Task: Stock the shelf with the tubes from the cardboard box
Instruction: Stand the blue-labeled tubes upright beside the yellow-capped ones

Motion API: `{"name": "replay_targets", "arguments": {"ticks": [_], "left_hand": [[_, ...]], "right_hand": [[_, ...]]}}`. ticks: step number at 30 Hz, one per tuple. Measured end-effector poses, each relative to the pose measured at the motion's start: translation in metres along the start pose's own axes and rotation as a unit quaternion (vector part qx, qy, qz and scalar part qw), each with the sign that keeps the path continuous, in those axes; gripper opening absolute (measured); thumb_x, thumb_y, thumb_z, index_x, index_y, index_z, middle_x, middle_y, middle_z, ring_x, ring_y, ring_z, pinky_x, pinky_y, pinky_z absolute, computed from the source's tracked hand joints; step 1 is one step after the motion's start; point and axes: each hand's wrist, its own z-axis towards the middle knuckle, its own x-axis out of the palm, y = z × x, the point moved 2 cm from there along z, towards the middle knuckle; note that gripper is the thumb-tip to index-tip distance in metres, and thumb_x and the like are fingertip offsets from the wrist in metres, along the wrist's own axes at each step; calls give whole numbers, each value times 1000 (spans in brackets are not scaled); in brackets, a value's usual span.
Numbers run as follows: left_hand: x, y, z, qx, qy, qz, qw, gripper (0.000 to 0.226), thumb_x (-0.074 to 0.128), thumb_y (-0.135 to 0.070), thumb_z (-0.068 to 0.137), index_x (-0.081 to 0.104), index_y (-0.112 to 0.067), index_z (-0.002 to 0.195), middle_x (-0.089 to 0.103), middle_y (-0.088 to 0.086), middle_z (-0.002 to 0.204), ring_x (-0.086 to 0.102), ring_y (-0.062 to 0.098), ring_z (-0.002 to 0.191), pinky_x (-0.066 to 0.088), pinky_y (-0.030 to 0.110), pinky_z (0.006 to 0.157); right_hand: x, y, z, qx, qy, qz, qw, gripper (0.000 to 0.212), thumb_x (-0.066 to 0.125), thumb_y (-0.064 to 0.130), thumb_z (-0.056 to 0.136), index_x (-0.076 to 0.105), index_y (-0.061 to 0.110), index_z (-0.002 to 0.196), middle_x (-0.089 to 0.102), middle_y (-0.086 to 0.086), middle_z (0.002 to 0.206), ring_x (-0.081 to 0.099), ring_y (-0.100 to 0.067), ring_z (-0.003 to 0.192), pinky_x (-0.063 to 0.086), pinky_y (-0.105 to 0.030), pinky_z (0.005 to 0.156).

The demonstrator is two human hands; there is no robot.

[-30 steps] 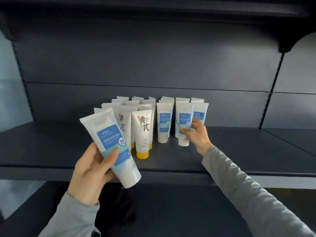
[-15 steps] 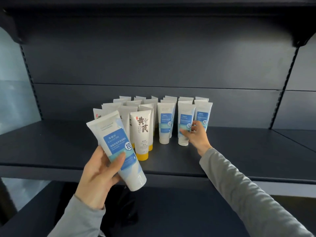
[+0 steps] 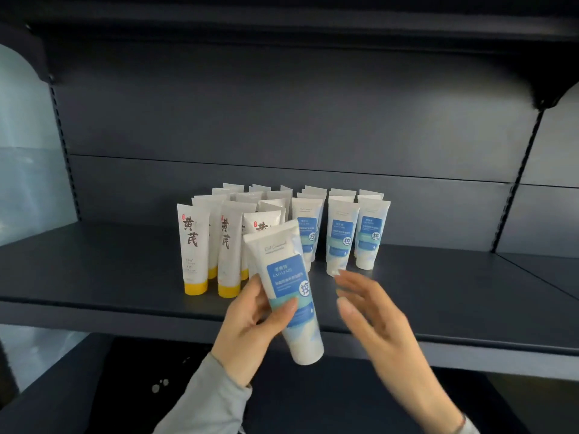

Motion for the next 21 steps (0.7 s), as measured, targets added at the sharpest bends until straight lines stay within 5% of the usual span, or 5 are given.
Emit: {"name": "replay_targets", "arguments": {"ticks": [3, 6, 15, 21], "left_hand": [[15, 4, 3, 15, 20, 19, 999, 32, 59, 2, 81, 57, -16, 108, 73, -6, 96, 67, 6, 89, 51, 17, 72], [27, 7, 4, 28, 34, 24, 999, 35, 59, 4, 80, 55, -15, 109, 72, -10, 94, 66, 3, 89, 49, 13, 69], [49, 11, -1, 54, 46, 27, 997, 42, 66, -22, 68, 56, -24, 109, 70, -6, 97, 65, 2, 92, 50, 12, 65], [45, 17, -3, 47, 23, 67, 996, 37, 65, -14, 78, 52, -31, 107, 65, -8, 102, 61, -4, 96, 51, 12, 67]], "right_hand": [[11, 5, -18, -3, 44, -70, 997, 57, 69, 48, 74, 43, 55, 124, 53, 28, 127, 51, 4, 119, 46, -16, 92], [16, 3, -26, -23, 13, -118, 993, 70, 78, 31, 74, 40, 51, 130, 56, 24, 124, 55, 0, 114, 45, -13, 90], [8, 2, -30, -37, -84, -151, 984, 67, 78, 21, 74, 43, 53, 121, 58, 30, 113, 57, 5, 105, 48, -6, 72], [12, -3, -25, -29, -64, -197, 978, 67, 76, 30, 74, 37, 56, 121, 55, 32, 116, 54, 10, 107, 47, -4, 76]]}}
